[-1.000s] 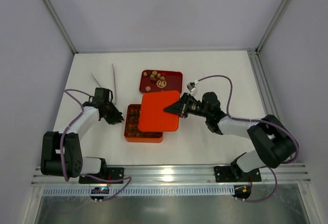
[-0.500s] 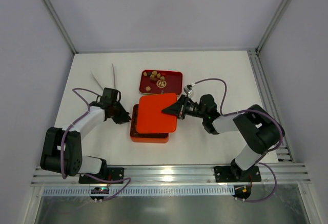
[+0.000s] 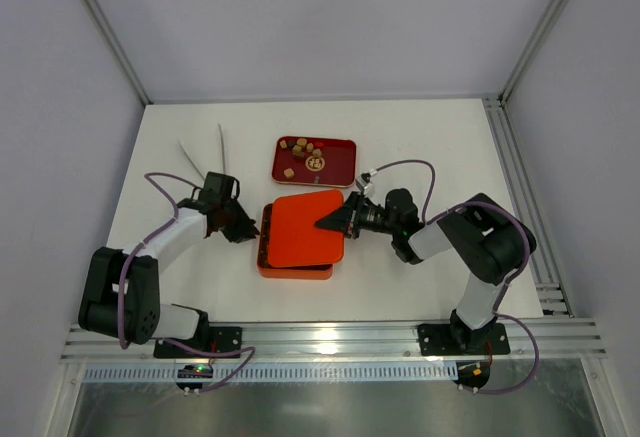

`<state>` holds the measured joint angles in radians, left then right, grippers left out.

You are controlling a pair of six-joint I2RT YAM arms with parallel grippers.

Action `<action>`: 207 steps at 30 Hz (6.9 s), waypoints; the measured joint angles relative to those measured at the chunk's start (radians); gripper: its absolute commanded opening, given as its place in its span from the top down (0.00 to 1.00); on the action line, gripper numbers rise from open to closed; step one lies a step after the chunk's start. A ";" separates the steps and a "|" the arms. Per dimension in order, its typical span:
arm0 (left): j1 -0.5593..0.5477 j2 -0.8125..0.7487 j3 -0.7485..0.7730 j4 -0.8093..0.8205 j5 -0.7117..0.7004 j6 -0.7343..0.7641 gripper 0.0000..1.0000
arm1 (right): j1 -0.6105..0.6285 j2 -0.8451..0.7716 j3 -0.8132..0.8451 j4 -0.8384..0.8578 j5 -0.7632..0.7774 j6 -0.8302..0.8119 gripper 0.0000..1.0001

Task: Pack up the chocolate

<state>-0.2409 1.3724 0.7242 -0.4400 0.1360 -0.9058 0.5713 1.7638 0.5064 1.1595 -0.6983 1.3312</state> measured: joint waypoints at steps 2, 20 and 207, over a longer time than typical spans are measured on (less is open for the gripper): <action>0.000 0.000 -0.002 0.001 0.000 0.000 0.82 | 0.000 0.016 0.000 0.006 -0.005 0.004 0.95; 0.000 0.000 -0.002 0.002 0.003 0.005 0.81 | -0.005 0.032 0.000 -0.034 -0.016 -0.006 0.62; -0.265 0.033 0.010 0.013 -0.114 -0.139 0.80 | 0.156 -0.177 0.536 -1.599 0.573 -0.682 0.00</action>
<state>-0.5056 1.4052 0.7345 -0.4271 0.0223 -1.0451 0.7269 1.5864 1.0420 -0.4393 -0.1249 0.6491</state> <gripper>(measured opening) 0.201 0.998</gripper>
